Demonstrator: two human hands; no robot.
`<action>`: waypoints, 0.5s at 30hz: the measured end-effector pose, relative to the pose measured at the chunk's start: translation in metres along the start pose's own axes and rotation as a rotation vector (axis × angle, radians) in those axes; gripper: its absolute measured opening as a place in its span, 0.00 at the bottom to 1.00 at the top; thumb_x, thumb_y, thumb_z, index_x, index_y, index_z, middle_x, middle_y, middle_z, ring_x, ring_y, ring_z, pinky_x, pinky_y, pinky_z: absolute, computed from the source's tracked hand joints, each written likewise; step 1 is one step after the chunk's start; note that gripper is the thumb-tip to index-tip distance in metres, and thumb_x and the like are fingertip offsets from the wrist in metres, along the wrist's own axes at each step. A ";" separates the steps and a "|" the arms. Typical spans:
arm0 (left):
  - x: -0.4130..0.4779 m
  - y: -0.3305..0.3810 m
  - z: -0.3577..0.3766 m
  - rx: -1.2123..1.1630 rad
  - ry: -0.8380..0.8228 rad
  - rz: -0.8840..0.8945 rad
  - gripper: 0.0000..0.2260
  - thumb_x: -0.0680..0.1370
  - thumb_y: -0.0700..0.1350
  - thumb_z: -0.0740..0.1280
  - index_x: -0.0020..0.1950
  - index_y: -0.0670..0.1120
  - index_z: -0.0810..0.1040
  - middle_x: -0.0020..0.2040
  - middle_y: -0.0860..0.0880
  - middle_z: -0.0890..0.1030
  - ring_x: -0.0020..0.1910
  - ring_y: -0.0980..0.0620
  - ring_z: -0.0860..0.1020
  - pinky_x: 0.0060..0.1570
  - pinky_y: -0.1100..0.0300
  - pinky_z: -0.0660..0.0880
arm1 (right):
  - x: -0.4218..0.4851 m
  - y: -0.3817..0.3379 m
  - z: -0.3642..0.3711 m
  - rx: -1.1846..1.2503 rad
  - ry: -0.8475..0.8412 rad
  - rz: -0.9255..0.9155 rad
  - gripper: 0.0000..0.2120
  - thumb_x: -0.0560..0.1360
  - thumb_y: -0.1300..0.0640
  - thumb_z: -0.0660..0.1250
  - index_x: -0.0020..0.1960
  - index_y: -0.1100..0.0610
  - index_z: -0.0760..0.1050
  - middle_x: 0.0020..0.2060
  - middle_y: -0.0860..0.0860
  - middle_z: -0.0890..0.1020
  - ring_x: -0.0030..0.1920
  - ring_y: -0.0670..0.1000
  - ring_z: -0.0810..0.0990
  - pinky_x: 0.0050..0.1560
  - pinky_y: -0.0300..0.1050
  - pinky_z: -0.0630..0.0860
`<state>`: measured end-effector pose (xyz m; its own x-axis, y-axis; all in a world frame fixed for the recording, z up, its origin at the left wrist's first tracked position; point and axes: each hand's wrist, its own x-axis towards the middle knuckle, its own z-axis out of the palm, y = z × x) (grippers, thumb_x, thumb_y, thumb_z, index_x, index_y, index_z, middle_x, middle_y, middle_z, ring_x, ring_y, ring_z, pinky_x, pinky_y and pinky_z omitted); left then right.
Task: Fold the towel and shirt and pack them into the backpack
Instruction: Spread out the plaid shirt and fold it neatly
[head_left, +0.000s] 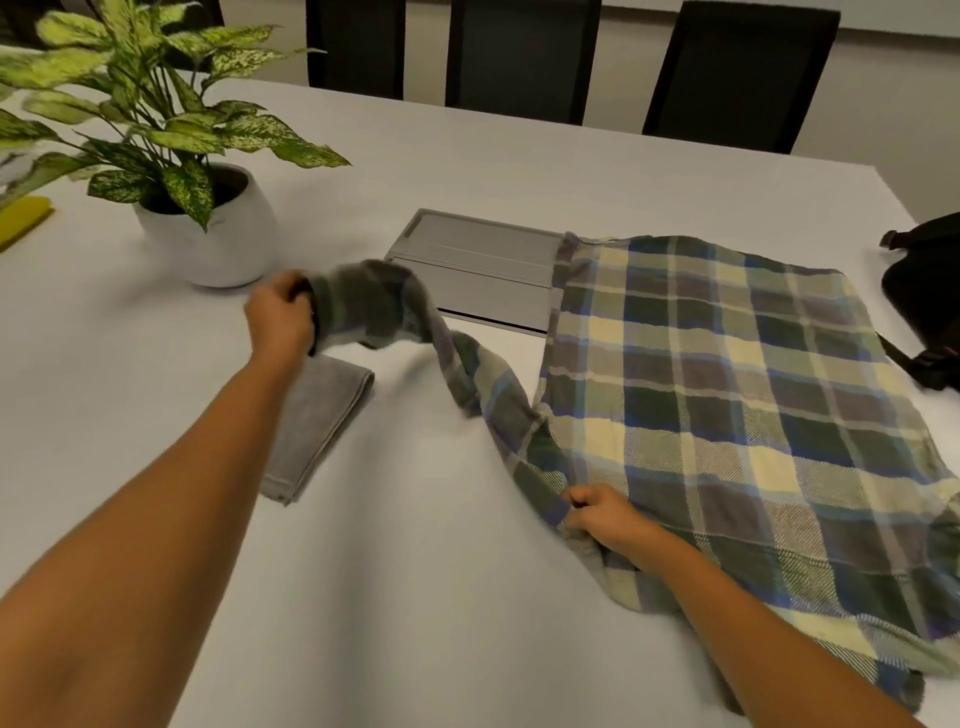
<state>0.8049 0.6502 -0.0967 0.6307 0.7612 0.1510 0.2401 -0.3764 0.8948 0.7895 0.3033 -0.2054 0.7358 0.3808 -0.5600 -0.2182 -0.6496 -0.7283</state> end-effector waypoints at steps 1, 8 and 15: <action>0.010 0.000 -0.009 -0.055 0.044 -0.042 0.14 0.76 0.33 0.57 0.55 0.42 0.79 0.51 0.43 0.79 0.53 0.43 0.77 0.56 0.50 0.76 | -0.002 0.001 -0.003 -0.015 -0.042 -0.010 0.18 0.71 0.72 0.62 0.29 0.56 0.65 0.23 0.47 0.67 0.28 0.45 0.65 0.29 0.35 0.63; 0.013 -0.047 -0.040 -0.037 0.309 -0.293 0.15 0.76 0.32 0.55 0.57 0.45 0.75 0.66 0.42 0.70 0.63 0.45 0.71 0.57 0.63 0.69 | -0.010 -0.004 0.001 -0.379 -0.224 -0.154 0.07 0.73 0.63 0.67 0.40 0.52 0.74 0.35 0.48 0.74 0.36 0.45 0.72 0.39 0.34 0.69; -0.058 -0.082 0.016 0.004 0.053 -0.333 0.08 0.77 0.40 0.65 0.51 0.36 0.78 0.48 0.41 0.78 0.50 0.45 0.76 0.53 0.54 0.71 | -0.012 -0.012 0.004 -0.008 -0.096 -0.149 0.17 0.69 0.75 0.59 0.27 0.57 0.68 0.24 0.49 0.69 0.25 0.44 0.67 0.26 0.34 0.64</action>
<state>0.7603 0.6286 -0.1852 0.4782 0.8689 -0.1278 0.4296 -0.1046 0.8969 0.7807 0.3090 -0.1912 0.6950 0.5342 -0.4812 -0.1055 -0.5863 -0.8032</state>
